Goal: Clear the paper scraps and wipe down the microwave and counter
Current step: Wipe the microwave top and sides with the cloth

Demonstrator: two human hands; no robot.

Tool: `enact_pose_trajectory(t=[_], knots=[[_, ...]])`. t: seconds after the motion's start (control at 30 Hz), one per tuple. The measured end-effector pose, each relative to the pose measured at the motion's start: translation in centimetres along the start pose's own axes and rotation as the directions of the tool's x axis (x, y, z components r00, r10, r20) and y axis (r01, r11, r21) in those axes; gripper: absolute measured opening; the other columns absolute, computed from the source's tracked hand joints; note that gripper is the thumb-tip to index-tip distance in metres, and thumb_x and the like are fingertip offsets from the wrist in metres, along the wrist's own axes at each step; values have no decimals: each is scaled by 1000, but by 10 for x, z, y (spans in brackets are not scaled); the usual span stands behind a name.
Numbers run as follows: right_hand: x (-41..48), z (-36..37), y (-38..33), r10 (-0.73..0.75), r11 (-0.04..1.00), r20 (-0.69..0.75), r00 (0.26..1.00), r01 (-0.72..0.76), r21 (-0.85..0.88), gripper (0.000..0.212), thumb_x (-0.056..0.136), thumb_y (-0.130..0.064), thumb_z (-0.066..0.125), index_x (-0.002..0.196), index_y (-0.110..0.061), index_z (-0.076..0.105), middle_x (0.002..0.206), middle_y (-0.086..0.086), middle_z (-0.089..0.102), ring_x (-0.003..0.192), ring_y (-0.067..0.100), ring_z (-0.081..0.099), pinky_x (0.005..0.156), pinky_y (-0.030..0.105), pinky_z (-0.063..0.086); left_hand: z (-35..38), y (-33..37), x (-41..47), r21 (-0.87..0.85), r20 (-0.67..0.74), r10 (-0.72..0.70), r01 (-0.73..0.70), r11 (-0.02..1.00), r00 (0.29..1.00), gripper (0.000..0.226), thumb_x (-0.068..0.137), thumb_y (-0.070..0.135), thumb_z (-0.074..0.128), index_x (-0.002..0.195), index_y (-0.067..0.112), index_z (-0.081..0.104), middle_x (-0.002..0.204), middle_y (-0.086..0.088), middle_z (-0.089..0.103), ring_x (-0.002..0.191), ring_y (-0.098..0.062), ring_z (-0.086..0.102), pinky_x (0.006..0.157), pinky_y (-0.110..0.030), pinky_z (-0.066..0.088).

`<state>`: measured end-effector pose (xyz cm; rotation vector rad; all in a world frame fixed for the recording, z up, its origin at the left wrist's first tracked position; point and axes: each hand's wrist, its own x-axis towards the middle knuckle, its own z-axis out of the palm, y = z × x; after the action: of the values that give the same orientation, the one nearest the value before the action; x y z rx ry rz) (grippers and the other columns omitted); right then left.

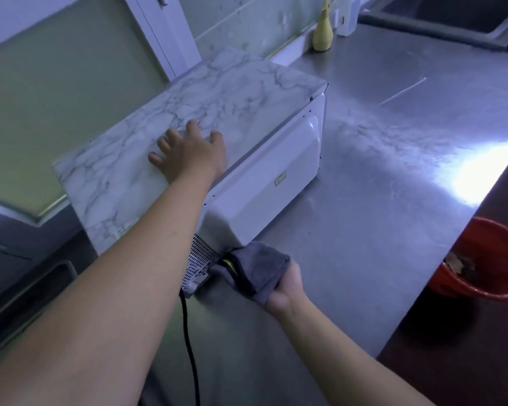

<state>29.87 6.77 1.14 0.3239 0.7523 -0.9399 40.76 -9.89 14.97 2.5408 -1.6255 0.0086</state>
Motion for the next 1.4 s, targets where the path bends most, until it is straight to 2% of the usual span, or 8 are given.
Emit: enact_pose_trajectory(t=[0.27,0.4,0.5,0.6,0.67,0.97,1.13,1.4], knots=[[-50,0,-57,-393,899,-146,908,347,-268,19,96,-31,48,84,-18,57,84,3,59,75,21,55,74,33,49,-20,-32,-3,-507,130,94,-15,862,987,48,89,38,57,137,34,54,148,-3,48,137,-25,42,118,-43,25],[-64,77,-85,-452,845,38,891,441,-303,32,80,-57,65,75,-25,62,56,-8,46,48,15,47,65,15,43,-35,-97,-6,-201,60,175,-159,967,983,54,92,51,50,144,39,41,157,-3,37,144,-29,30,118,-50,23],[-52,124,-67,-700,259,424,575,757,-600,39,101,-37,39,136,-37,56,119,-15,65,105,-1,64,83,14,51,-28,-142,-18,-24,165,79,-77,997,983,65,93,65,34,153,41,22,166,-4,15,151,-30,11,120,-54,9],[-29,133,-40,-665,-448,651,365,503,-739,44,100,-21,47,143,-26,54,160,-4,34,151,13,15,123,37,11,-18,-156,-33,-5,123,85,-85,996,989,65,93,68,20,153,42,19,166,-4,14,151,-30,12,119,-56,9],[-23,130,-37,-663,-588,698,271,388,-710,52,96,-27,55,147,-28,47,161,0,30,149,19,14,121,46,11,-20,-154,-34,-18,34,110,-110,994,993,64,92,67,20,150,40,25,163,-6,22,147,-30,20,117,-54,16],[0,148,-45,-705,-608,634,317,190,-771,77,84,-43,31,159,-28,18,169,1,-8,152,19,-19,120,49,-13,-21,-151,-28,-11,-27,143,-143,990,989,63,93,64,22,150,36,28,161,-10,25,145,-32,22,116,-54,18],[14,138,4,-834,-445,530,151,382,-810,75,90,-40,30,161,-27,11,169,3,-1,154,15,-8,123,42,-8,-21,-150,-29,-14,-33,132,-132,991,991,62,94,63,24,149,36,29,161,-10,25,145,-32,22,117,-54,16],[38,89,14,-653,-705,749,-113,451,-547,72,84,-28,43,152,-7,37,161,23,26,153,36,15,120,62,15,-19,-153,-30,-23,-14,141,-141,990,990,63,96,62,21,152,34,26,163,-12,21,148,-33,17,119,-54,13]])
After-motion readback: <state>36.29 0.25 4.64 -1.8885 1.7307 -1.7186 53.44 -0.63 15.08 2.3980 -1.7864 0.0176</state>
